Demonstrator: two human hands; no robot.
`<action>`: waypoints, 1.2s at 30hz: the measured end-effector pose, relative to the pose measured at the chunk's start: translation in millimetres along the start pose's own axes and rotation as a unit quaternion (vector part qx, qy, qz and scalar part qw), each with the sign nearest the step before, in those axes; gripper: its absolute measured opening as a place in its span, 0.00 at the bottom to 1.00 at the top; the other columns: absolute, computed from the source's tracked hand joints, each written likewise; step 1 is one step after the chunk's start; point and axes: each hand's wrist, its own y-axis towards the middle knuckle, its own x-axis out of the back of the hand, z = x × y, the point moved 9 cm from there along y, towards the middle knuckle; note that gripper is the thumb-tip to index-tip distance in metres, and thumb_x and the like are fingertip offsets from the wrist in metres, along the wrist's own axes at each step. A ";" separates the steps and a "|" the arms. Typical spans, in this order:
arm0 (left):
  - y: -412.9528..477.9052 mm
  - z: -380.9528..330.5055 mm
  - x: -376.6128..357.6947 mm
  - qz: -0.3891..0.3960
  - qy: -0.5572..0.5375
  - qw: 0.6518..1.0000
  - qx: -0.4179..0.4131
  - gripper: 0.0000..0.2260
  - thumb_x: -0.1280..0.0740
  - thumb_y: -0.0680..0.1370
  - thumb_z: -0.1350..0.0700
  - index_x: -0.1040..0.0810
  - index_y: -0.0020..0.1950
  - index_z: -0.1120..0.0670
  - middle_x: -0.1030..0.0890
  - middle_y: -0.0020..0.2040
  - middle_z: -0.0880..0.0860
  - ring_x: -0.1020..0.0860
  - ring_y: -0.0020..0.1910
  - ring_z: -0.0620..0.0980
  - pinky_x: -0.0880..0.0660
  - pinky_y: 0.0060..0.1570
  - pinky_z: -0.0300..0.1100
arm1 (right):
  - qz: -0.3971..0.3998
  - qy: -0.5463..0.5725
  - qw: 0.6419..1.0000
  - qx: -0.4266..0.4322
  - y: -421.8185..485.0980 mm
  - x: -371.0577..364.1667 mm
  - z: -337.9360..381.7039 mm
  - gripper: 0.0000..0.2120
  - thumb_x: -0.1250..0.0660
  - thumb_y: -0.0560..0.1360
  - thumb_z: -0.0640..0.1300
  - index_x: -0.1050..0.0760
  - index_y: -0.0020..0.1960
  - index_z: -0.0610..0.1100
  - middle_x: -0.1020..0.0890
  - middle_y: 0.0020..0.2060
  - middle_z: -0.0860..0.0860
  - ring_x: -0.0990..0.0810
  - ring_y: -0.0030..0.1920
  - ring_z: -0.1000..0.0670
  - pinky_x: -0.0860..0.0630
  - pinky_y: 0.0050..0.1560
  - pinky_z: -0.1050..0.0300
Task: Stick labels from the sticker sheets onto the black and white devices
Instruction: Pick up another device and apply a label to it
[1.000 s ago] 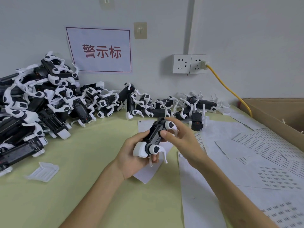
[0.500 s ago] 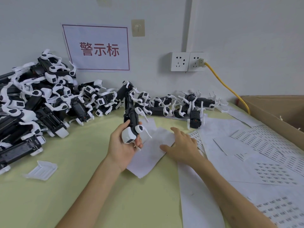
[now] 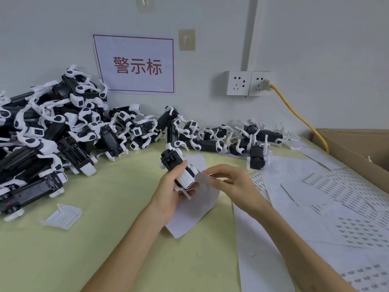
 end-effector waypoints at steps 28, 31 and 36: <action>-0.4 -2.1 1.4 0.006 -0.019 1.000 0.002 0.20 0.20 0.68 0.52 0.16 0.56 0.59 0.15 0.52 0.57 0.18 0.53 0.55 0.23 0.60 0.51 | -0.005 -0.129 0.992 0.009 -0.6 -2.1 -2.2 0.29 0.24 0.75 0.42 0.28 0.73 0.54 0.23 0.66 0.58 0.25 0.63 0.62 0.29 0.56 0.72; -1.5 1.7 -5.1 0.024 0.003 1.000 0.012 0.08 0.21 0.65 0.56 0.13 0.42 0.51 0.16 0.43 0.55 0.17 0.45 0.52 0.20 0.50 0.49 | -0.004 -0.127 0.992 0.007 -1.5 -3.9 -4.3 0.28 0.25 0.76 0.41 0.28 0.74 0.51 0.22 0.66 0.56 0.24 0.64 0.58 0.29 0.64 0.64; -1.9 7.7 -9.8 0.016 -0.010 0.999 0.026 0.07 0.22 0.64 0.55 0.14 0.41 0.51 0.16 0.42 0.56 0.17 0.42 0.53 0.24 0.46 0.46 | 0.009 -0.095 0.995 0.010 -2.5 -8.2 -3.6 0.27 0.27 0.77 0.37 0.28 0.74 0.48 0.20 0.65 0.53 0.19 0.62 0.54 0.24 0.63 0.57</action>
